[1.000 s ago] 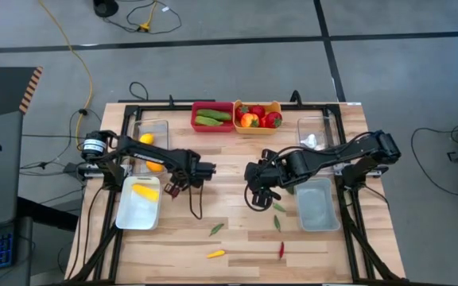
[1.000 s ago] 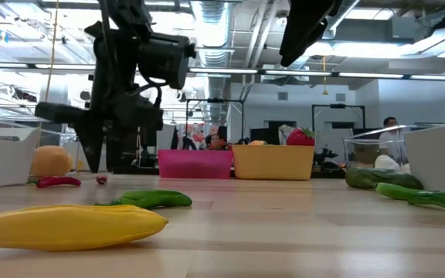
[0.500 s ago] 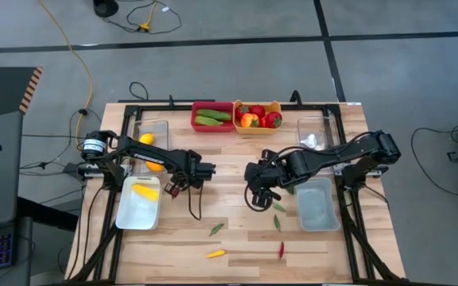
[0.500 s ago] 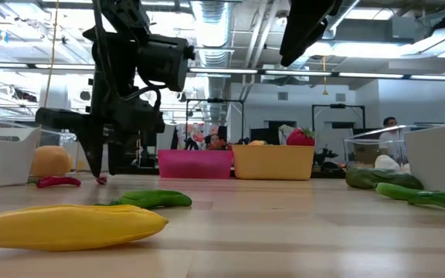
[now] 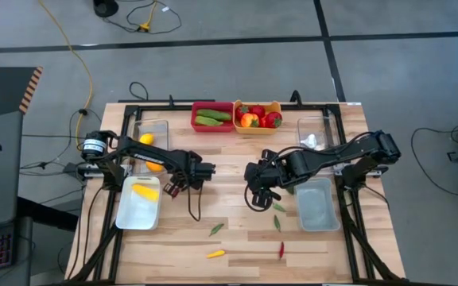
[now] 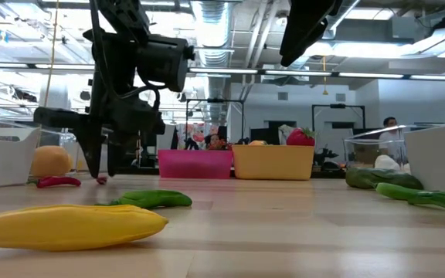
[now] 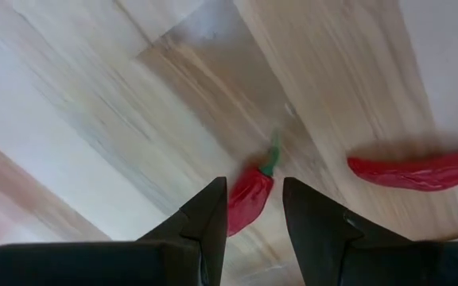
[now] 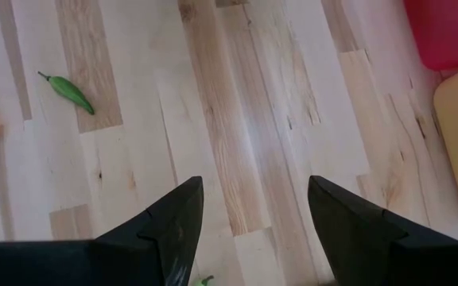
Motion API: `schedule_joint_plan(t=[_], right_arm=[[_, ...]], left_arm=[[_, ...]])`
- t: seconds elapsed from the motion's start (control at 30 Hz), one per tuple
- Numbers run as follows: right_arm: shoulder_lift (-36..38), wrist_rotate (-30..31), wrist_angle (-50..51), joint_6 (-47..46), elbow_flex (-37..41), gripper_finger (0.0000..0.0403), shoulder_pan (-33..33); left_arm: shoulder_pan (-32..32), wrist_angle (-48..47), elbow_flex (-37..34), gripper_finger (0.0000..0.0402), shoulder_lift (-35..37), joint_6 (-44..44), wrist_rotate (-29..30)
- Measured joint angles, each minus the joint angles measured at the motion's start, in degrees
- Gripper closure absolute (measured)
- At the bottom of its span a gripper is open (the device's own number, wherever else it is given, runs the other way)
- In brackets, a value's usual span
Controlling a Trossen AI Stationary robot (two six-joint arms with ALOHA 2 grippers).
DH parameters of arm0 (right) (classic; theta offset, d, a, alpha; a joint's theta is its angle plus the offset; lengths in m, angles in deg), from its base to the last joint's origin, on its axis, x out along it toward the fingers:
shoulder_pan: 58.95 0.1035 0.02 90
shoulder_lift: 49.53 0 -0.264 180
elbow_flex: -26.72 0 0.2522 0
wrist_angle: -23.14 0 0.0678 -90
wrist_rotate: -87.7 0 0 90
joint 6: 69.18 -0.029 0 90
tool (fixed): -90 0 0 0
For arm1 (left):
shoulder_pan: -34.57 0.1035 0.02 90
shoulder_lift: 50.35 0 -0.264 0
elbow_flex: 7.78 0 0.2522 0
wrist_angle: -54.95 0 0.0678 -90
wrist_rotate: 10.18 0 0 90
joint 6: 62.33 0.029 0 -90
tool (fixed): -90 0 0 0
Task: Sort produce into baskets
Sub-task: Put the red chili pepper into the gray bin
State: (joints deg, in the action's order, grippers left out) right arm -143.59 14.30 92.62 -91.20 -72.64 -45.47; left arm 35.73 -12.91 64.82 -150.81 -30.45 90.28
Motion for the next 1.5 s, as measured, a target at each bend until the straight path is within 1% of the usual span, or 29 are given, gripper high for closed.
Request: schedule_joint_plan(t=[0.23,0.47,0.57,0.7,0.83,0.9,1.0,1.1,1.23,1.37,1.5], right_arm=[[0.0,0.0,0.0,0.0,0.0,0.0147,0.0],[0.0,0.0,0.0,0.0,0.0,0.0147,0.0],[0.0,0.0,0.0,0.0,0.0,0.0147,0.0],[0.0,0.0,0.8,0.0,0.0,0.0147,0.0],[0.3,0.1,5.0,1.4,0.0,0.0147,0.3],[1.1,2.4,7.7,1.5,0.0,0.0147,0.8],[3.9,7.6,9.6,0.6,0.5,0.0147,2.1],[8.8,10.7,6.6,0.1,5.2,0.0147,3.7],[17.3,11.6,-2.7,-3.8,16.8,0.0147,4.7],[24.7,11.9,-14.5,-4.9,29.3,0.0147,4.9],[29.0,12.0,-27.1,-4.5,39.5,0.0147,4.9]], left_arm=[[0.0,1.9,-4.0,0.029,0.3,0.0,0.7],[0.0,2.7,-4.4,0.0293,0.3,-1.0,0.8],[0.0,2.8,-4.5,0.031,0.3,-1.0,0.7],[-0.1,2.7,-4.5,0.0349,0.2,-1.1,0.7],[0.0,2.9,-4.5,0.0386,0.2,-1.5,1.0],[0.0,2.8,-4.3,0.0395,0.1,-2.5,0.9],[0.0,2.3,-3.3,0.0393,-0.1,-4.0,0.7],[0.1,3.6,-1.6,0.0386,-0.3,-4.3,0.3],[0.0,5.2,1.0,0.0385,-0.2,-4.7,-1.5],[0.0,10.5,5.2,0.0385,-0.1,-6.4,-5.3],[0.0,19.0,9.6,0.0385,-0.1,-10.9,-7.3]])
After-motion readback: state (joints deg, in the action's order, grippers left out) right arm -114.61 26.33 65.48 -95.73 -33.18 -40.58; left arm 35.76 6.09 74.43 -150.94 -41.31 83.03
